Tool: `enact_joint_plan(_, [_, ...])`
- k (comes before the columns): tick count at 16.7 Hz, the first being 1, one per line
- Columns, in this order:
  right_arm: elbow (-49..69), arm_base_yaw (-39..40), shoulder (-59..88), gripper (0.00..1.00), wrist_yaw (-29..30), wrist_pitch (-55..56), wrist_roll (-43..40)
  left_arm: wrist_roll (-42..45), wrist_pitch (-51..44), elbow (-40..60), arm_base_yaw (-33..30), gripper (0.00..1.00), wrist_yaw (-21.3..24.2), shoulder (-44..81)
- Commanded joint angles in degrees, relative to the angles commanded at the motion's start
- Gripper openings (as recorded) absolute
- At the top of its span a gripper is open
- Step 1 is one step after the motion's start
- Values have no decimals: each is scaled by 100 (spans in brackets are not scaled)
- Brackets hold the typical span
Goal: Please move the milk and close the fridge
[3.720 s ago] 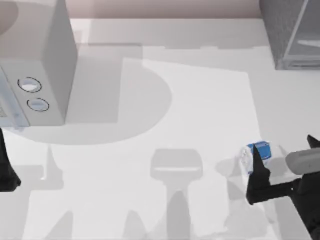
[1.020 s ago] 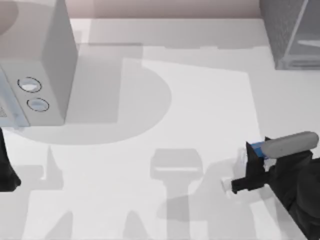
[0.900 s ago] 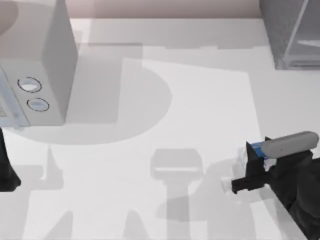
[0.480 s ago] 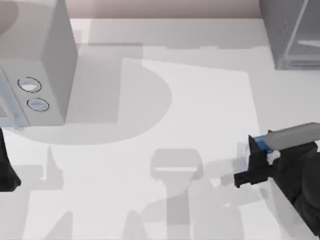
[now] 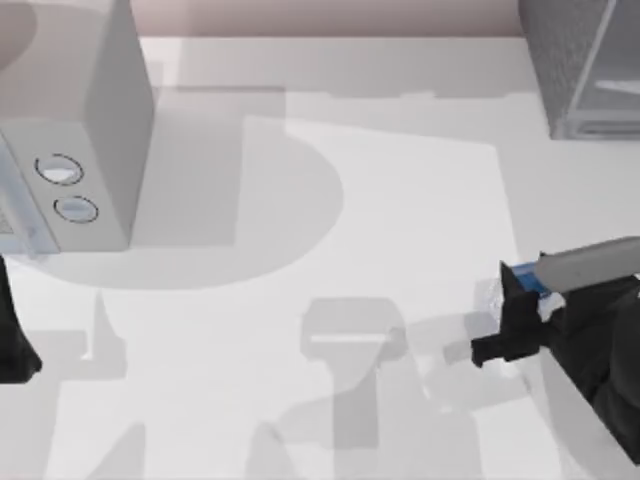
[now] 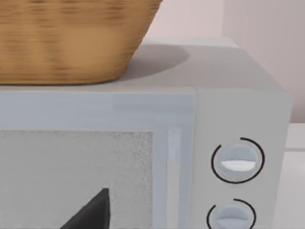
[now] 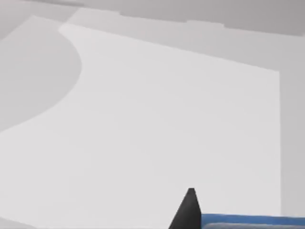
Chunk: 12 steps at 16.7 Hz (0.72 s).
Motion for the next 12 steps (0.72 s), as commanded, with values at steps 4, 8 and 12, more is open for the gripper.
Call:
enact_joint_plan(4, [299,-857,-171,0,-431,-5,-160,0,0,0,0,100,0,0])
enact_joint_plan(8, [741,-2265,-452,0,-1069,-8,-385,0,0,0,0,100,0,0])
enact_joint_plan(12, [1079,-3195,-681,0,-1569,-31,-566,0,0,0,0,100,0,0])
